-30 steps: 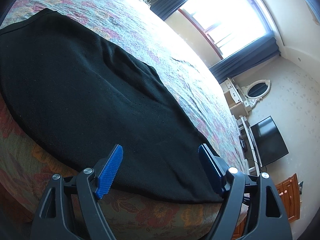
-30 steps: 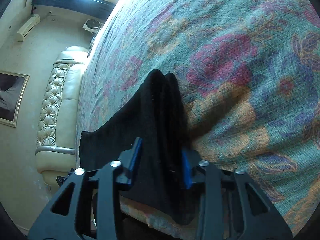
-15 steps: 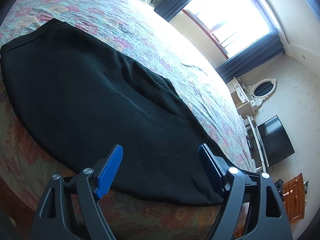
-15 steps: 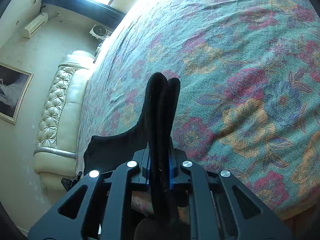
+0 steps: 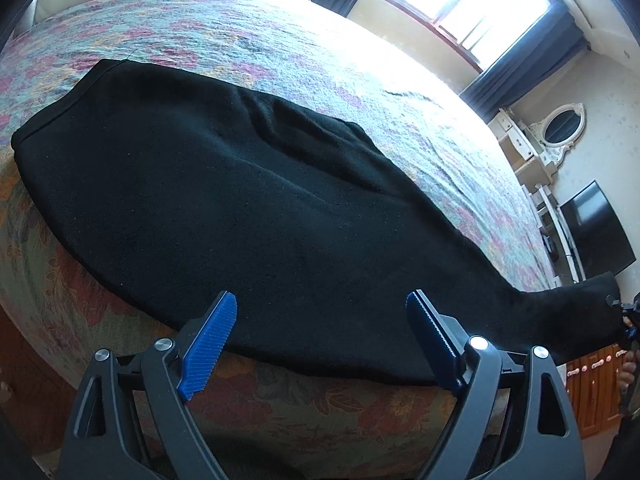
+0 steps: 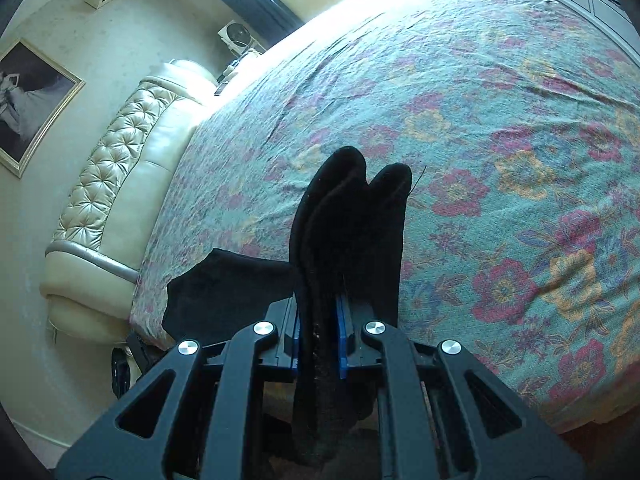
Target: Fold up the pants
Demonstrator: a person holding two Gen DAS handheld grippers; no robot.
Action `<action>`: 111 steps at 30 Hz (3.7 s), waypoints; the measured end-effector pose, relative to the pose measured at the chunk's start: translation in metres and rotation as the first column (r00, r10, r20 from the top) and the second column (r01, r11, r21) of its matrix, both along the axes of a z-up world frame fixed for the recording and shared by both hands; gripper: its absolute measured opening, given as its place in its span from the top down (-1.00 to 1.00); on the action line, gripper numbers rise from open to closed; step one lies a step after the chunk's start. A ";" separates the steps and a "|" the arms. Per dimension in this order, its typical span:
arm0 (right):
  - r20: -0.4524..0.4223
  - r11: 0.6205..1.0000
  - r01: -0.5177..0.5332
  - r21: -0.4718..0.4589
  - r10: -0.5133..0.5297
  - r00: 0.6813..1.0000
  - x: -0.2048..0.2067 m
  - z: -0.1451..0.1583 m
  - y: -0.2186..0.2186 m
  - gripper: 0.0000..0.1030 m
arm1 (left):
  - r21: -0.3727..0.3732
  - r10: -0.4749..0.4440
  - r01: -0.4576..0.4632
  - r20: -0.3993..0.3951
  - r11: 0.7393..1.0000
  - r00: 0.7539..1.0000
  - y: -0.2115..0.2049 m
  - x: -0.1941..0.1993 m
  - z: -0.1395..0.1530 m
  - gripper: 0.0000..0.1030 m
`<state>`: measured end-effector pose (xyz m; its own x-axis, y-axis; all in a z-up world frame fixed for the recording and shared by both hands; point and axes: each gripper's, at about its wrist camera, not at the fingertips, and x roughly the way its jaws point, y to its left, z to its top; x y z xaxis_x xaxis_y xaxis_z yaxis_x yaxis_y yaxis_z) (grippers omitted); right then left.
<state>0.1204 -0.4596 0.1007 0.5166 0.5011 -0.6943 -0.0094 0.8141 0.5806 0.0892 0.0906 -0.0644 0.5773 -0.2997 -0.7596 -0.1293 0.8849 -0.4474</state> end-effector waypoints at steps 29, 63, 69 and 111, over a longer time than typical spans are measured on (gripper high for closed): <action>-0.023 0.977 -0.188 -0.096 0.187 0.982 0.049 0.000 0.214 0.75 | 0.154 -0.017 0.018 -0.007 0.988 1.000 0.009 -0.027 0.013 -0.78; -0.242 0.954 -0.276 -0.117 0.243 0.940 0.077 -0.156 0.328 -0.24 | 0.066 0.051 -0.047 -0.050 0.997 0.997 0.048 -0.033 -0.010 -0.78; -0.188 0.968 -0.248 -0.034 0.237 0.953 0.064 -0.147 0.320 -0.26 | 0.061 0.047 -0.044 -0.057 0.997 0.997 0.054 -0.030 -0.016 -0.78; 0.095 0.867 -0.293 -0.403 0.358 0.929 -0.011 -0.116 0.356 -0.62 | -0.227 0.153 -0.147 0.011 0.963 0.988 0.260 0.013 -0.028 -0.78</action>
